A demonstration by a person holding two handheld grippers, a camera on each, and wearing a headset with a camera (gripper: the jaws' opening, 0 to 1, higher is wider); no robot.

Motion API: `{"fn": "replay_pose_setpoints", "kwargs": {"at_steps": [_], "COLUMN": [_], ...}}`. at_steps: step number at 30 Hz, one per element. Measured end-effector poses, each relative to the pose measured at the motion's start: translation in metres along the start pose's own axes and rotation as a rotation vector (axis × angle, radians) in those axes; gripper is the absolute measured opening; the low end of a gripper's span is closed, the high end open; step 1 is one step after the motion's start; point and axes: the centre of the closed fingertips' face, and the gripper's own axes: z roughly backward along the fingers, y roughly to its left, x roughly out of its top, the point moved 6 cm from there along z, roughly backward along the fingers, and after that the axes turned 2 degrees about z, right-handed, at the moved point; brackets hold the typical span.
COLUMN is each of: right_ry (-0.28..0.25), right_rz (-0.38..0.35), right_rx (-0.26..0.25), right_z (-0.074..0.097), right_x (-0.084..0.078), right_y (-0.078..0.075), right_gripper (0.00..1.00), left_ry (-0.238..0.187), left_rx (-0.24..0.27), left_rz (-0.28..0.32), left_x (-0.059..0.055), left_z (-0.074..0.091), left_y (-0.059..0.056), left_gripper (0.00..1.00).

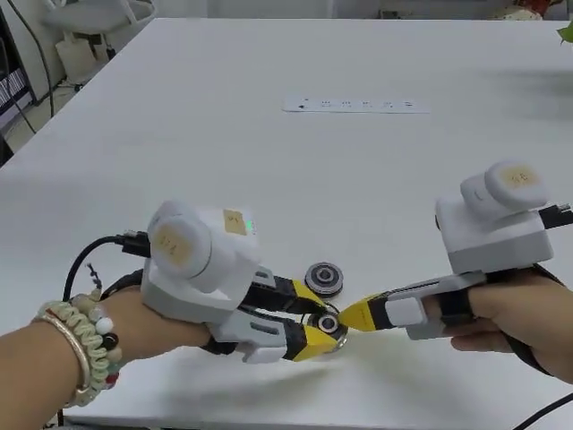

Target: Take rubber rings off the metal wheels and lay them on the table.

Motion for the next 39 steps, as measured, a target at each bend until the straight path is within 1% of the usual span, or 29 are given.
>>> {"fn": "replay_pose_setpoints", "kwargs": {"at_steps": [3, 6, 9, 12, 15, 18, 21, 24, 26, 29, 31, 33, 37, 38, 39], "right_ry": [-0.01, -0.018, -0.024, -0.033, -0.052, -0.06, -0.064, -0.07, -0.074, -0.081, -0.087, -0.091, -0.103, -0.108, -0.112], "right_rz": [-0.007, -0.011, -0.014, -0.016, -0.024, -0.029, -0.022, -0.018, -0.014, -0.012, -0.013, -0.012, -0.014, -0.015, -0.015], "right_rx": [0.0, 0.001, -0.003, -0.003, -0.001, 0.002, -0.004, -0.007, -0.01, -0.011, -0.011, -0.012, -0.013, -0.013, -0.012], "right_z": [0.002, 0.004, 0.006, 0.008, 0.011, 0.013, 0.015, 0.017, 0.018, 0.02, 0.021, 0.021, 0.023, 0.023, 0.024], "right_x": [0.001, 0.002, 0.003, 0.004, 0.007, 0.008, 0.009, 0.01, 0.011, 0.012, 0.013, 0.014, 0.016, 0.016, 0.017], "right_y": [-0.001, -0.001, -0.002, -0.003, -0.003, -0.003, -0.003, -0.003, -0.003, -0.003, -0.003, -0.003, -0.003, -0.003, -0.002], "right_gripper": [0.0, 0.0, 0.0, 0.0, 0.0, 0.0, 0.0, 0.0, 0.0, 0.0, 0.0, 0.0, 0.0, 0.0, 0.0], "left_ry": [-0.01, -0.03, -0.024, -0.029, -0.049, -0.056, -0.054, -0.058, -0.059, -0.064, -0.076, -0.084, -0.1, -0.109, -0.113], "left_rx": [0.005, 0.003, -0.009, 0.002, 0.017, 0.023, 0.036, 0.055, 0.08, 0.117, 0.149, 0.159, 0.23, 0.254, 0.267], "left_rz": [-0.017, -0.047, -0.076, -0.101, -0.117, -0.131, -0.14, -0.136, -0.131, -0.115, -0.094, -0.08, -0.045, -0.031, -0.021], "left_x": [0.005, 0.013, 0.018, 0.026, 0.037, 0.042, 0.045, 0.045, 0.044, 0.041, 0.037, 0.033, 0.023, 0.019, 0.015], "left_z": [0.005, 0.01, 0.015, 0.022, 0.032, 0.04, 0.054, 0.068, 0.079, 0.094, 0.105, 0.113, 0.129, 0.134, 0.137], "left_y": [0.0, -0.003, -0.004, -0.003, -0.002, -0.003, -0.002, -0.002, -0.001, 0.0, 0.0, -0.002, -0.006, -0.007, -0.009], "left_gripper": [0.27, 0.3, 0.34, 0.4, 0.45, 0.47, 0.53, 0.56, 0.57, 0.64, 0.67, 0.68, 0.73, 0.74, 0.77]}}
